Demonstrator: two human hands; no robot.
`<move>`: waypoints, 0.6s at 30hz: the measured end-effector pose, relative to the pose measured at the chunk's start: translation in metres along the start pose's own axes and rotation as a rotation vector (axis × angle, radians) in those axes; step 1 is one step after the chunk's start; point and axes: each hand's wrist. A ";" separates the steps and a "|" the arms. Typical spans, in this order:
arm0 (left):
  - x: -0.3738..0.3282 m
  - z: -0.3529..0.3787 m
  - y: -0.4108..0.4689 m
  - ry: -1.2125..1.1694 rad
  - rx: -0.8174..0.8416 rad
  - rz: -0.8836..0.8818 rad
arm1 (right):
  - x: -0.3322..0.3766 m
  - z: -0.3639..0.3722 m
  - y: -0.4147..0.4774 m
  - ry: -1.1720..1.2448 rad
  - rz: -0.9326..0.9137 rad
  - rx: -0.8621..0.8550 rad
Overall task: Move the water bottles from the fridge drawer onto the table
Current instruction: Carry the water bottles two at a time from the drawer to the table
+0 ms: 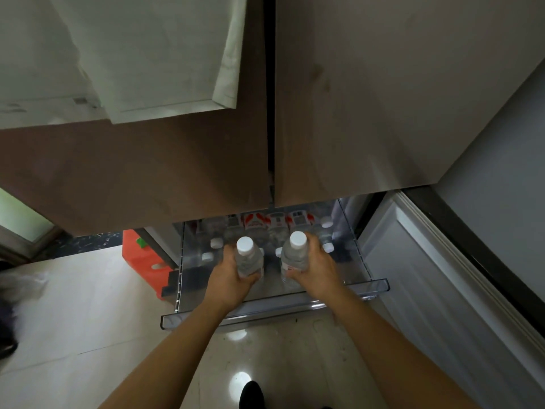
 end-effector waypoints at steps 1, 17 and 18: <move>0.000 -0.001 0.001 -0.032 0.002 0.002 | -0.001 0.000 0.001 0.002 -0.001 0.013; -0.038 -0.058 -0.099 -0.363 -0.248 0.046 | 0.066 -0.027 -0.020 0.272 -0.475 0.226; -0.041 -0.061 -0.113 -0.382 -0.294 0.044 | 0.072 -0.028 -0.025 0.304 -0.521 0.227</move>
Point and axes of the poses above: each hand's wrist, its own y-axis towards the middle knuckle, its own z-axis out of the palm, x = y × z, and after that the axes turned 10 degrees about -z, right-handed
